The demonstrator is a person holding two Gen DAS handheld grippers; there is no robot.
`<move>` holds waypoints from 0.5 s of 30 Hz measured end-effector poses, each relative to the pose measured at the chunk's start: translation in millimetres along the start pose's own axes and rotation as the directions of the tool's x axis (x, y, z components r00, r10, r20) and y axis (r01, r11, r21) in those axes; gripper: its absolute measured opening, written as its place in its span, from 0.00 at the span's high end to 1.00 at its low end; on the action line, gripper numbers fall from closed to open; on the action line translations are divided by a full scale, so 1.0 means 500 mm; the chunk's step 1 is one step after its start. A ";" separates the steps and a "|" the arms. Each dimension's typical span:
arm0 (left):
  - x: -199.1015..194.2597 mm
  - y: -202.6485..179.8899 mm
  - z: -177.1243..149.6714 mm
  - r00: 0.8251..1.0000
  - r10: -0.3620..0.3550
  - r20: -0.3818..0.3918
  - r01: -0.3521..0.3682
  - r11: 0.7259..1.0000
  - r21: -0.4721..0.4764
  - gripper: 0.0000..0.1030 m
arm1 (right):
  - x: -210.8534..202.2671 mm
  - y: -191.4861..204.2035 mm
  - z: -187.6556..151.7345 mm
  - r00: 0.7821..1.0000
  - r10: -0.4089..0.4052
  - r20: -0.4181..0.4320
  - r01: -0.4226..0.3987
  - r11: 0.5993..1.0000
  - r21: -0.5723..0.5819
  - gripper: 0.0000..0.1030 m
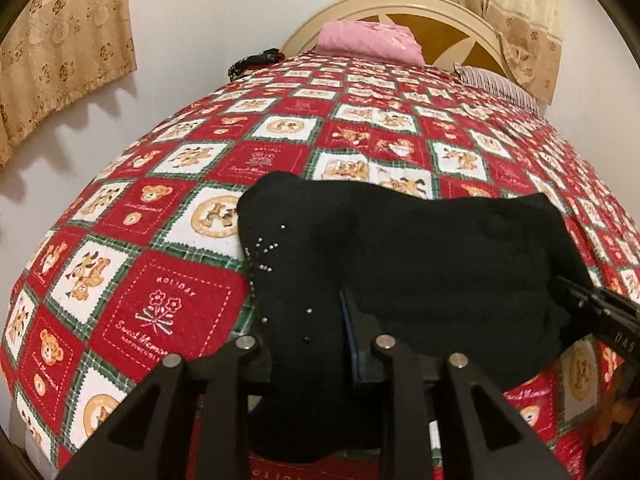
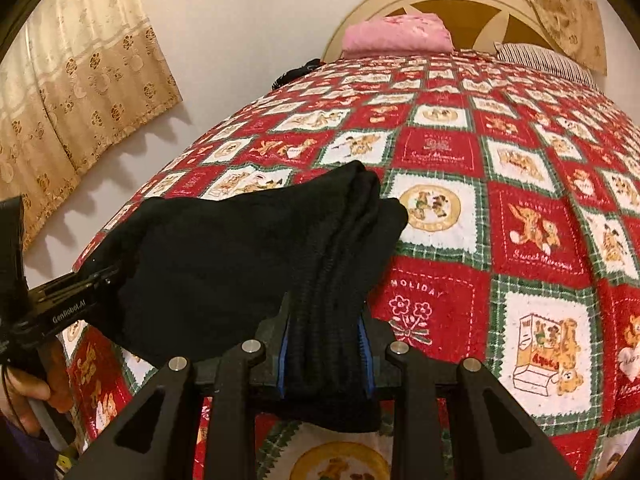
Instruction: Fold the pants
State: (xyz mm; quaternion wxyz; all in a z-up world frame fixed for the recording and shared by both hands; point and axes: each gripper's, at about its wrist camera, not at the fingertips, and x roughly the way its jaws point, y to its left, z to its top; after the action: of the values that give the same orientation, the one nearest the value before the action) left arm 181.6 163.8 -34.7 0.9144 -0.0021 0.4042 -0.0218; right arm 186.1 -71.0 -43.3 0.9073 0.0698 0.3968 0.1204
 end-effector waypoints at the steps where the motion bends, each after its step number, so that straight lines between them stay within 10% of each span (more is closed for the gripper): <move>1: 0.004 0.002 -0.001 1.000 0.013 0.001 -0.013 1.000 -0.003 0.61 | 0.002 -0.001 0.001 1.000 0.000 -0.003 0.000 1.000 0.000 0.72; 5: 0.018 0.026 -0.008 0.994 0.111 0.010 -0.110 0.992 -0.069 0.18 | 0.008 -0.008 0.000 1.000 0.000 -0.010 0.000 1.000 0.016 0.68; 15: 0.029 0.060 -0.012 0.999 0.046 -0.008 -0.046 0.988 -0.146 0.14 | 0.005 -0.002 -0.002 0.999 -0.035 -0.007 0.035 0.999 -0.003 0.60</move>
State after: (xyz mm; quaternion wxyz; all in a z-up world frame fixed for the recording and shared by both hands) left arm 188.2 193.5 -50.3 0.9112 -0.0598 0.4066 0.0290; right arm 187.2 -71.4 -46.0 0.9080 0.0611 0.4008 0.1052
